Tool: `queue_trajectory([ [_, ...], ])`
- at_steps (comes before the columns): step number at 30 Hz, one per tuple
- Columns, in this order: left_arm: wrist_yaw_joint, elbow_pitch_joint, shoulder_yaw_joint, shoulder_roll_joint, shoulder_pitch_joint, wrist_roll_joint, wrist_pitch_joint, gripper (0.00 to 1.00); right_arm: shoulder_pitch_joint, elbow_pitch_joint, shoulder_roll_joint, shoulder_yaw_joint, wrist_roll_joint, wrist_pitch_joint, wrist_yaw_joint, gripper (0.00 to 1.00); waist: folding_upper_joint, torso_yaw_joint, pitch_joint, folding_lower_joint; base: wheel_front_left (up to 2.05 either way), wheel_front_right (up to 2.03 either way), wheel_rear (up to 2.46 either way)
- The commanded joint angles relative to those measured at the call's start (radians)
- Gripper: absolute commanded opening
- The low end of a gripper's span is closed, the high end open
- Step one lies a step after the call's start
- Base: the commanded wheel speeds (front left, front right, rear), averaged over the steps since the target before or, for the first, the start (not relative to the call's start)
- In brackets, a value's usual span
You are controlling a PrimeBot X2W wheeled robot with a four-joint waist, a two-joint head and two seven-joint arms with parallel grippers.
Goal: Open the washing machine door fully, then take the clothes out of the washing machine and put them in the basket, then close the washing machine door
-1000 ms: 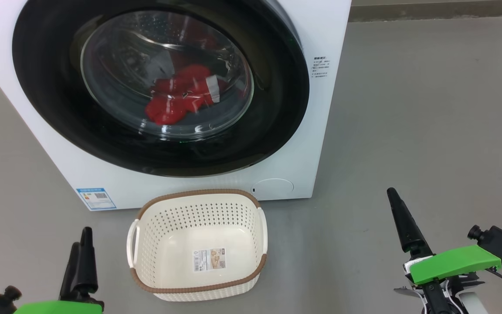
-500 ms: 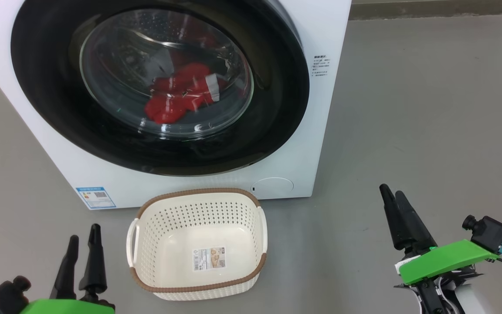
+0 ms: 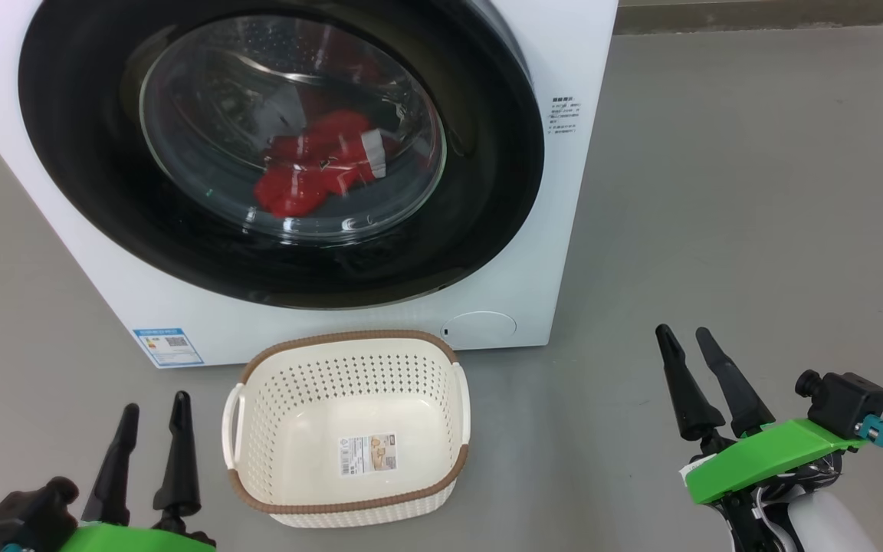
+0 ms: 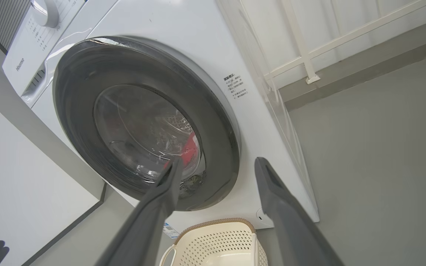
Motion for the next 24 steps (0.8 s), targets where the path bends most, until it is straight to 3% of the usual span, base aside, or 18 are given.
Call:
queue_trajectory([
  [1,-0.008,-0.026,0.027,0.011,-0.043,0.043,-0.016,1.00,-0.044,-0.019,-0.001,0.011,-0.047,-0.015,0.001,1.00,0.0000,0.000,0.001,-0.0001,0.00,0.00,0.00],
  [24,-0.010,-0.045,0.026,0.017,-0.053,0.255,-0.082,1.00,-0.080,0.003,-0.004,0.057,-0.286,-0.079,0.001,1.00,0.0000,-0.001,0.008,-0.0001,0.00,0.00,0.00],
])
